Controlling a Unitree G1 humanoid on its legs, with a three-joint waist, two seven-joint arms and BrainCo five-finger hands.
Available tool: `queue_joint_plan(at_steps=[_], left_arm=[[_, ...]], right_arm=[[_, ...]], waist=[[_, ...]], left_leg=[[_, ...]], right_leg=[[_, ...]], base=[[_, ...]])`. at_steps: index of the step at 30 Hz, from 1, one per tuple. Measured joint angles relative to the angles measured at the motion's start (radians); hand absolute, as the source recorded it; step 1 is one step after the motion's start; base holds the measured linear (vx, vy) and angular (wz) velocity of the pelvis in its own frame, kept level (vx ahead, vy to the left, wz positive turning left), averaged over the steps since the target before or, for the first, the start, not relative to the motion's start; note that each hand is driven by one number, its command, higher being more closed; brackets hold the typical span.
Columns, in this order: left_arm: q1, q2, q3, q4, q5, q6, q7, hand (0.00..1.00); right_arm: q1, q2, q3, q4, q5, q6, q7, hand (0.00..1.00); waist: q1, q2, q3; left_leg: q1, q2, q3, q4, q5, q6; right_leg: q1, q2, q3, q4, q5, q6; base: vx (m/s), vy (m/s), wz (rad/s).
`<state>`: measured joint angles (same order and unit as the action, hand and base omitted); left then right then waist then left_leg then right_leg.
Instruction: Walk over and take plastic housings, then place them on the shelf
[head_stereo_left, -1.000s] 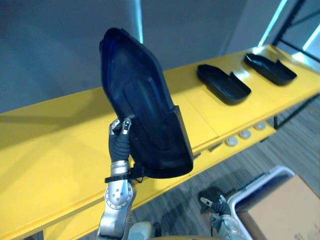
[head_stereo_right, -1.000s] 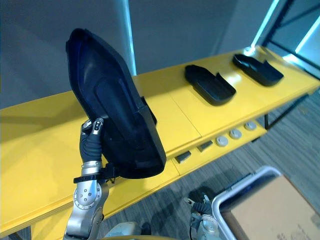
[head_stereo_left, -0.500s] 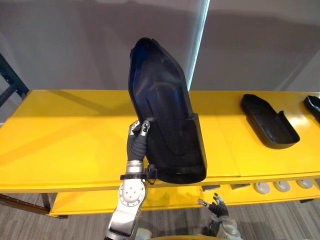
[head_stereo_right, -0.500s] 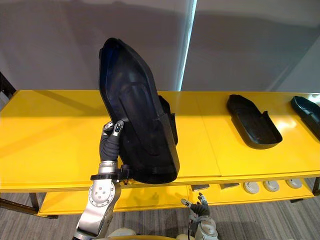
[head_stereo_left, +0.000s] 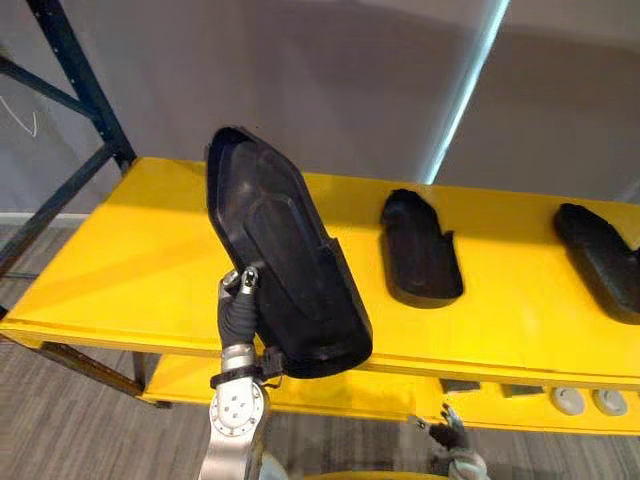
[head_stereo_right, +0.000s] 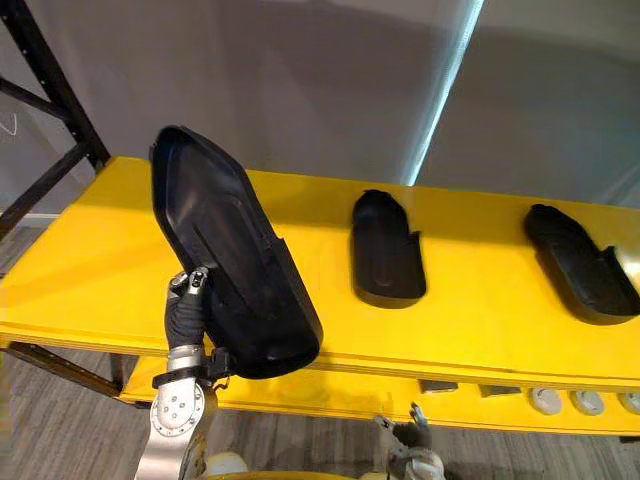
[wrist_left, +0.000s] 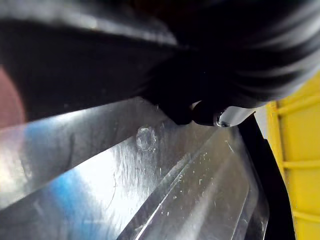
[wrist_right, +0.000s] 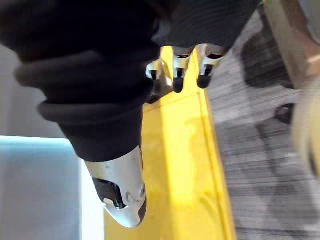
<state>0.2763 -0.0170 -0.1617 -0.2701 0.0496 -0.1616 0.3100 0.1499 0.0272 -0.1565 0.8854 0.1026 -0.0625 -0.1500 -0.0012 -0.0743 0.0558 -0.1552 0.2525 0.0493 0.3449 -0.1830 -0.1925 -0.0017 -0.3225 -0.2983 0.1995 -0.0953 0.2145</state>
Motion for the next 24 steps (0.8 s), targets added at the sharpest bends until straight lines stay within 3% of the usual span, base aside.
queue_joint_plan(at_steps=[1,3,5,6,7,8,9,10,11,12,13,14,19,24], left_arm=[[-0.002,0.006,-0.001,0.022,0.0,0.006,0.0,1.0],[-0.004,0.019,-0.014,0.025,0.001,0.007,-0.001,1.0],[-0.017,0.043,-0.031,0.025,0.001,0.005,-0.006,1.0],[-0.015,0.04,-0.033,0.013,0.001,0.005,-0.007,1.0],[0.003,0.034,-0.037,-0.014,0.001,0.005,-0.008,1.0],[0.005,0.034,-0.035,-0.024,0.002,0.0,-0.01,1.0],[0.003,0.03,-0.034,-0.029,0.002,0.0,-0.013,1.0],[0.002,0.014,-0.032,-0.03,0.003,0.0,-0.02,1.0],[0.002,0.004,-0.031,-0.031,0.004,0.0,-0.02,1.0],[0.003,-0.006,-0.03,-0.033,0.005,0.0,-0.018,1.0],[0.004,-0.018,-0.03,-0.033,0.014,0.001,-0.017,1.0],[0.006,-0.03,-0.03,-0.031,0.025,0.006,-0.018,1.0],[0.012,-0.037,-0.011,-0.038,0.054,0.009,-0.028,1.0],[0.022,-0.039,0.027,-0.039,0.052,0.013,-0.027,1.0]], right_arm=[[0.0,0.007,0.01,0.005,-0.001,0.002,0.002,0.0],[-0.004,0.006,0.007,-0.001,-0.007,0.0,-0.002,0.0],[-0.014,0.007,0.016,-0.011,-0.026,-0.002,0.0,0.0],[-0.025,0.007,0.019,-0.03,-0.036,0.0,-0.001,0.0],[-0.027,0.012,0.019,-0.06,-0.038,-0.004,-0.001,0.0],[-0.032,0.011,0.025,-0.073,-0.038,-0.004,0.0,0.0],[-0.028,0.01,0.044,-0.086,-0.038,-0.004,0.003,0.0],[-0.012,0.008,0.054,-0.087,-0.038,-0.006,0.008,0.0],[-0.006,0.008,0.055,-0.087,-0.036,-0.006,0.009,0.0],[-0.003,0.007,0.059,-0.088,-0.035,-0.006,0.009,0.0],[-0.003,0.006,0.059,-0.089,-0.034,-0.006,0.009,0.0],[-0.002,0.006,0.057,-0.091,-0.034,-0.006,0.009,0.0],[0.017,0.015,0.057,-0.127,-0.034,-0.005,0.009,0.0],[0.018,0.019,0.055,-0.127,-0.034,-0.006,0.008,0.0]], waist=[[-0.002,-0.015,0.002],[0.009,-0.011,0.009],[0.022,-0.005,0.012],[0.024,-0.012,0.012],[0.022,0.011,0.024],[0.018,0.011,0.029],[0.014,0.011,0.03],[0.018,0.009,0.029],[0.019,0.009,0.029],[0.019,0.006,0.028],[0.019,0.0,0.025],[0.018,0.02,0.031],[0.02,0.048,0.017],[0.027,0.027,0.006]], left_leg=[[-0.03,-0.021,-0.011,0.062,-0.021,0.014],[-0.049,-0.03,-0.003,0.143,-0.06,0.033],[-0.042,-0.025,0.03,0.172,-0.088,0.052],[-0.025,-0.029,0.059,0.177,-0.096,0.067],[0.002,-0.041,0.094,0.139,-0.102,0.096],[0.01,-0.047,0.102,0.132,-0.104,0.103],[0.015,-0.048,0.103,0.132,-0.103,0.117],[0.03,-0.065,0.102,0.128,-0.109,0.135],[0.026,-0.081,0.1,0.128,-0.114,0.143],[0.029,-0.102,0.099,0.129,-0.114,0.144],[0.023,-0.125,0.099,0.131,-0.114,0.144],[0.011,-0.127,0.085,0.145,-0.117,0.139],[0.0,-0.093,0.067,0.152,-0.104,0.128],[0.017,-0.076,0.08,0.129,-0.101,0.125]], right_leg=[[0.029,-0.008,-0.004,-0.05,0.068,-0.002],[0.034,-0.014,0.006,-0.064,0.144,-0.016],[0.016,-0.018,0.01,-0.04,0.189,-0.078],[-0.008,-0.03,-0.001,-0.01,0.234,-0.141],[-0.032,-0.029,0.012,0.019,0.243,-0.179],[-0.057,-0.02,0.036,0.106,0.161,-0.12],[-0.088,0.035,0.095,0.253,0.04,-0.068],[-0.092,0.151,0.17,0.366,-0.129,-0.073],[-0.082,0.215,0.209,0.371,-0.196,-0.09],[-0.076,0.254,0.249,0.349,-0.241,-0.13],[-0.065,0.255,0.268,0.313,-0.272,-0.181],[-0.052,0.259,0.264,0.287,-0.275,-0.182],[-0.019,0.293,0.237,0.215,-0.242,-0.195],[0.023,0.311,0.248,0.139,-0.201,-0.195]], base=[[0.05,0.381,0.07],[0.0,0.383,-0.17],[-0.06,0.354,-0.39],[-0.1,0.322,-0.54],[-0.11,0.316,-0.53],[-0.13,0.273,-0.3],[-0.13,0.143,-0.01],[-0.14,0.101,0.1],[-0.15,0.033,0.15],[-0.09,0.027,0.12],[-0.09,0.024,0.16],[-0.04,0.017,0.15],[0.01,-0.02,0.09],[0.07,0.009,-0.1]])
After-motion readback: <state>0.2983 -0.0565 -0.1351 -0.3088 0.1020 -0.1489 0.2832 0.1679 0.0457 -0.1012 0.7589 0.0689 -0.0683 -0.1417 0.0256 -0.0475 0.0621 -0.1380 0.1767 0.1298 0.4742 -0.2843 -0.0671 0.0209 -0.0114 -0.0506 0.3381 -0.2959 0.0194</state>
